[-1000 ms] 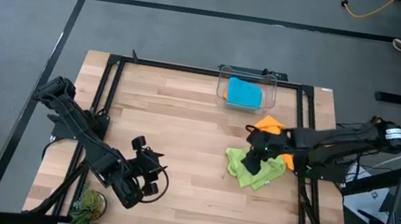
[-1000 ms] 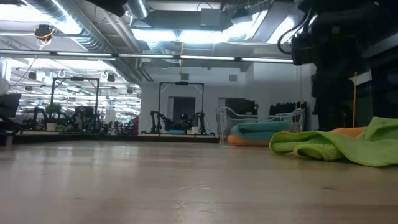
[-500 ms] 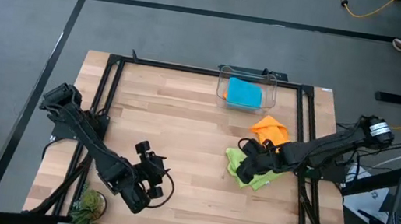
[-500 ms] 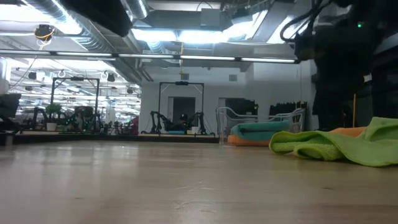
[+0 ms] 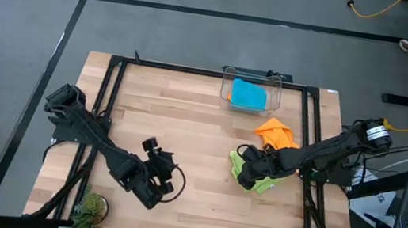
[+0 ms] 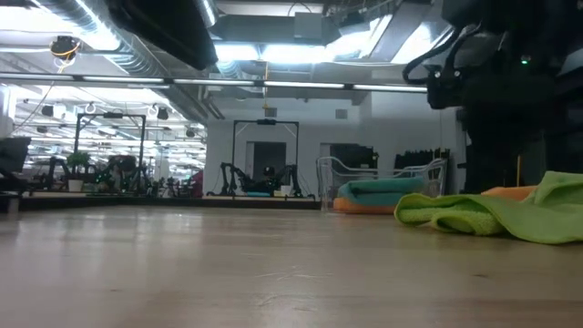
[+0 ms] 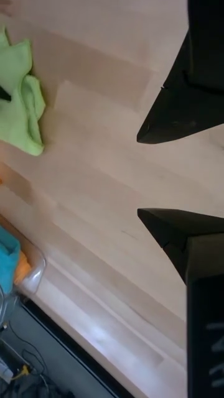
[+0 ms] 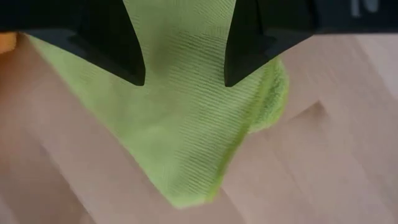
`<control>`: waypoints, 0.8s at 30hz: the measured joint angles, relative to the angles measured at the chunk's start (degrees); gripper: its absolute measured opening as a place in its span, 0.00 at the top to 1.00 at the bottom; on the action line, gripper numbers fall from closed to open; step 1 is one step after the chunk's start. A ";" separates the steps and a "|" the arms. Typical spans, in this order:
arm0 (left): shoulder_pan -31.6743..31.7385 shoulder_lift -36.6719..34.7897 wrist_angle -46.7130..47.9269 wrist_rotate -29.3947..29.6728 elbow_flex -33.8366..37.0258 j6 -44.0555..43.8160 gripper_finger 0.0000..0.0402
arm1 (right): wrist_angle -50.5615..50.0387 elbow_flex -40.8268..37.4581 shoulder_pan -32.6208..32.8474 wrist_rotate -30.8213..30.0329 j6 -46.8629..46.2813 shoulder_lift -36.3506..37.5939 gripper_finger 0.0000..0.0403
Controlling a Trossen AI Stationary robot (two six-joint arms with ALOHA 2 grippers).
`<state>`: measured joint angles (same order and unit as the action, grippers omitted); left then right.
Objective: Fold microfiber towels
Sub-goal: Fold the green microfiber cloth
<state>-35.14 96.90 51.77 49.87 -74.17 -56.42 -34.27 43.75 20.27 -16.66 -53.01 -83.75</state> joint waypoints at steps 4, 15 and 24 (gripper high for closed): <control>0.83 0.00 0.00 0.01 0.00 0.00 0.57 | 0.94 0.02 0.00 -2.90 5.40 0.13 0.45; 0.90 0.00 0.00 -0.02 0.00 0.03 0.57 | 1.93 0.02 0.00 -3.28 6.81 0.13 0.45; 0.90 0.00 0.02 -0.03 0.00 0.11 0.57 | 4.83 0.02 0.00 -3.24 6.91 0.13 0.45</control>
<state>-34.24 96.90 51.79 49.84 -74.17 -56.31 -29.43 43.77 20.27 -19.90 -46.10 -83.61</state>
